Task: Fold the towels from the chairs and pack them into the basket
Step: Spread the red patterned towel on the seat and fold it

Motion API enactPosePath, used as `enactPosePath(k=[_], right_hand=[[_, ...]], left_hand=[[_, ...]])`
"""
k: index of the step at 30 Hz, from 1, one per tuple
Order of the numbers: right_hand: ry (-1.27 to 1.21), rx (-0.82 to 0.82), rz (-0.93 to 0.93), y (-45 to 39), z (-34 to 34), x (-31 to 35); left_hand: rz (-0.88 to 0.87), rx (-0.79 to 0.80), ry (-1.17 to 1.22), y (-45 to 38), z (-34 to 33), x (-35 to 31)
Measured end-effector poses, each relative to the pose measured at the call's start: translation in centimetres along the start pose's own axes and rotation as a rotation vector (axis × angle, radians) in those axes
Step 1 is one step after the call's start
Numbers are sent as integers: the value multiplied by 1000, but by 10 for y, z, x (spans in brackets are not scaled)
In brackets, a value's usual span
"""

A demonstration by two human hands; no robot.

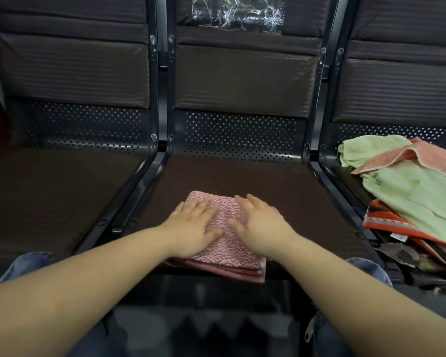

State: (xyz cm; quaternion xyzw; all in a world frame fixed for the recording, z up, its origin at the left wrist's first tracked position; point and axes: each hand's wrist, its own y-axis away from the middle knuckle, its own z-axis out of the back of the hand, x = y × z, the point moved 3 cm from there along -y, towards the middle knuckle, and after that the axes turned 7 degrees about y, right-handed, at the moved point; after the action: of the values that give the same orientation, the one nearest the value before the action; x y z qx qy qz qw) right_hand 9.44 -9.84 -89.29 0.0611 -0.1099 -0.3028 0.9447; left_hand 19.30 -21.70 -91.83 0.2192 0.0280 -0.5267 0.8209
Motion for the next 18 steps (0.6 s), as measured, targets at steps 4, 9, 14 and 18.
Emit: enactPosePath(k=[4,9,14,18], right_hand=[[51,154,-2,-4,-29,4],[-103,-1,-209,-5,-18,-4],[-452,58,-544,-1,-5,-30],[-328,205,-530,1,-4,-33]], left_hand=[[50,40,1,7,-11,3],[227,-95,106,6,-1,19],[527,-141,231,4,15,52],[592,-66,400,5,9,52]])
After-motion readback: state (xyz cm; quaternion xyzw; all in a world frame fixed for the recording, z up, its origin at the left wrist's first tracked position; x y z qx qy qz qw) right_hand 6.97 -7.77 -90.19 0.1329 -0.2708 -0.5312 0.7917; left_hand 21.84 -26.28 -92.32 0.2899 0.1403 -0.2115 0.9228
